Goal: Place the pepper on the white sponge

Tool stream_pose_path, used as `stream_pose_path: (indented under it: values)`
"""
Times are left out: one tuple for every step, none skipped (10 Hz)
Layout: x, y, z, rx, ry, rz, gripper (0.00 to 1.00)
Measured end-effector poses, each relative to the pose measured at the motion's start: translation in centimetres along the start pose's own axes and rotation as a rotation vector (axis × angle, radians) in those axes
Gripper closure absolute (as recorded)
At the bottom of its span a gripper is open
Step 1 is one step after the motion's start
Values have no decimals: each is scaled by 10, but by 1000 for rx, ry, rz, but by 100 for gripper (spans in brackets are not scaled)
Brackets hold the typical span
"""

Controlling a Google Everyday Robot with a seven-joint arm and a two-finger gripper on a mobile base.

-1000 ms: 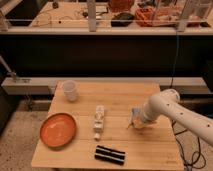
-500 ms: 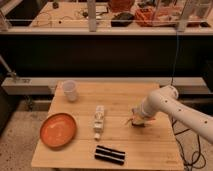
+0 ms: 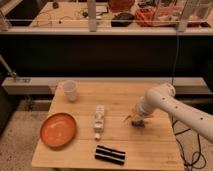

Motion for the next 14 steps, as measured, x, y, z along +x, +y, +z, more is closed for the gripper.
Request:
stream_pose_path:
  values:
    - [-1, 0, 1, 0, 0, 3, 99]
    - [-3, -1, 2, 0, -1, 3, 98]
    - [-2, -1, 2, 1, 1, 5, 92]
    - [-1, -2, 2, 2, 3, 11, 82]
    - [-2, -2, 3, 1, 3, 12, 75]
    - [-3, -4, 4, 0, 4, 12, 67]
    - [-3, -5, 4, 0, 5, 15, 67]
    - [-3, -5, 4, 1, 7, 20, 65]
    - [-4, -5, 5, 0, 8, 21, 58]
    - [-4, -5, 6, -1, 8, 22, 52]
    - [-4, -5, 6, -1, 7, 24, 52]
    - [-3, -4, 8, -3, 8, 28, 53]
    - [-3, -5, 8, -2, 9, 31, 49]
    - [-2, -4, 9, -3, 10, 33, 47]
